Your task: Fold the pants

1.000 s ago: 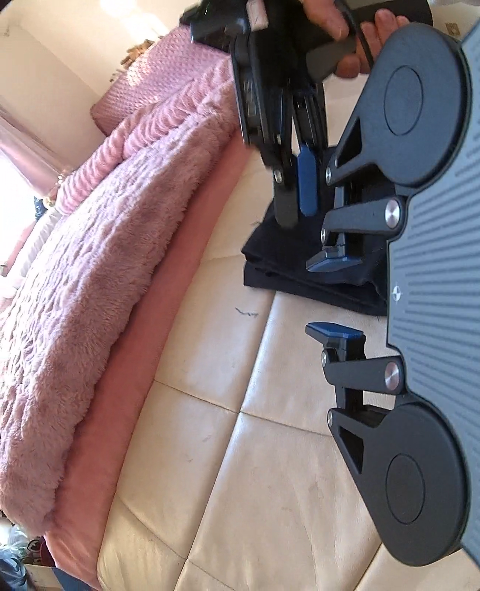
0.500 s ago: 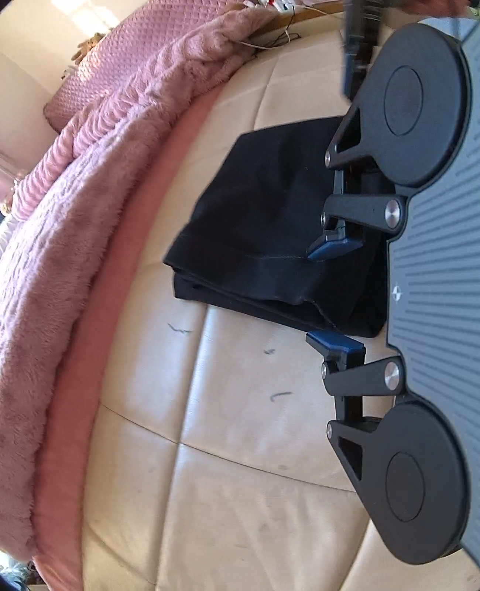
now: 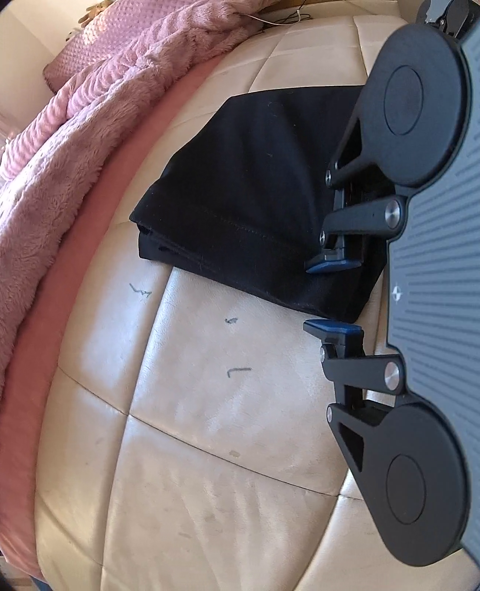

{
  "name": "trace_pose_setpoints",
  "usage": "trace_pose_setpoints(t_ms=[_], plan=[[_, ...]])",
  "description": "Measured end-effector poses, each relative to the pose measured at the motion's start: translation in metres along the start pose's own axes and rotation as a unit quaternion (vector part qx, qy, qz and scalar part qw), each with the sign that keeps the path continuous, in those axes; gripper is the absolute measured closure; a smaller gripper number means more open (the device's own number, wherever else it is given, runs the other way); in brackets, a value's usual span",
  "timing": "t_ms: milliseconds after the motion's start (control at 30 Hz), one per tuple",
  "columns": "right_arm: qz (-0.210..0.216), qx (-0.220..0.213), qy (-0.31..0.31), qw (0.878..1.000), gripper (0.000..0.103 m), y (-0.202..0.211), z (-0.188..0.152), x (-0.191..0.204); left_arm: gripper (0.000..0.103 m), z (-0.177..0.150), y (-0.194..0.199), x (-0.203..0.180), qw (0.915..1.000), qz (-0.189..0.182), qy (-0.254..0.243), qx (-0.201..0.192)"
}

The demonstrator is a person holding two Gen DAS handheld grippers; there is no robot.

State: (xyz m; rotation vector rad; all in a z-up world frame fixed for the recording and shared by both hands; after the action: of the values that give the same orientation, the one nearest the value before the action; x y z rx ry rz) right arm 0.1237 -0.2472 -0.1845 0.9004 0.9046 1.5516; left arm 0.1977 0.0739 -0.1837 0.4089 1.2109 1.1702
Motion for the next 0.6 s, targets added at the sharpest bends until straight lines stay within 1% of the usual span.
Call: trace_pose_setpoints(t_ms=[133, 267, 400, 467, 533, 567, 600], plan=[[-0.009, 0.0, 0.016, 1.0, 0.103, 0.002, 0.003, -0.01, 0.076, -0.01, 0.0, -0.013, 0.9996, 0.017, -0.018, 0.012], [-0.026, -0.004, 0.026, 0.999, 0.103, 0.001, 0.001, -0.016, 0.078, -0.025, 0.003, -0.021, 0.9994, 0.022, -0.009, 0.026], [-0.037, -0.006, 0.015, 0.999, 0.103, 0.003, 0.001, -0.035, 0.078, -0.041, 0.004, -0.033, 0.9979, 0.035, -0.043, 0.034], [-0.047, -0.002, 0.011, 0.999, 0.103, 0.005, -0.001, -0.044, 0.077, -0.043, 0.005, -0.033, 0.9977, 0.041, -0.044, 0.03], [-0.106, -0.008, 0.025, 0.994, 0.103, 0.007, -0.004, -0.062, 0.071, -0.042, 0.008, -0.033, 0.9978, 0.042, -0.044, 0.027], [-0.098, 0.001, -0.001, 0.995, 0.103, 0.009, -0.006, -0.074, 0.069, -0.041, 0.009, -0.034, 0.9976, 0.041, -0.05, 0.026], [-0.072, 0.012, -0.042, 0.996, 0.103, 0.013, -0.006, -0.088, 0.065, -0.04, 0.011, -0.033, 0.9974, 0.039, -0.055, 0.026]])
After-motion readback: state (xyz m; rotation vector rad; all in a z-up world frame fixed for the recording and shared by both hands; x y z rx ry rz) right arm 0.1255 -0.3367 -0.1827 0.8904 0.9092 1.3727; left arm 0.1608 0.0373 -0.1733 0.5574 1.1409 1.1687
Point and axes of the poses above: each gripper's, at about its wrist camera, not at the fingertips, and y roughly against the way its jaws point, x to its left, z to its top, the point moved 6 cm from there along -y, roughly the way its jaws point, and after that the axes turned 10 degrees about -z, right-handed, at the moved point
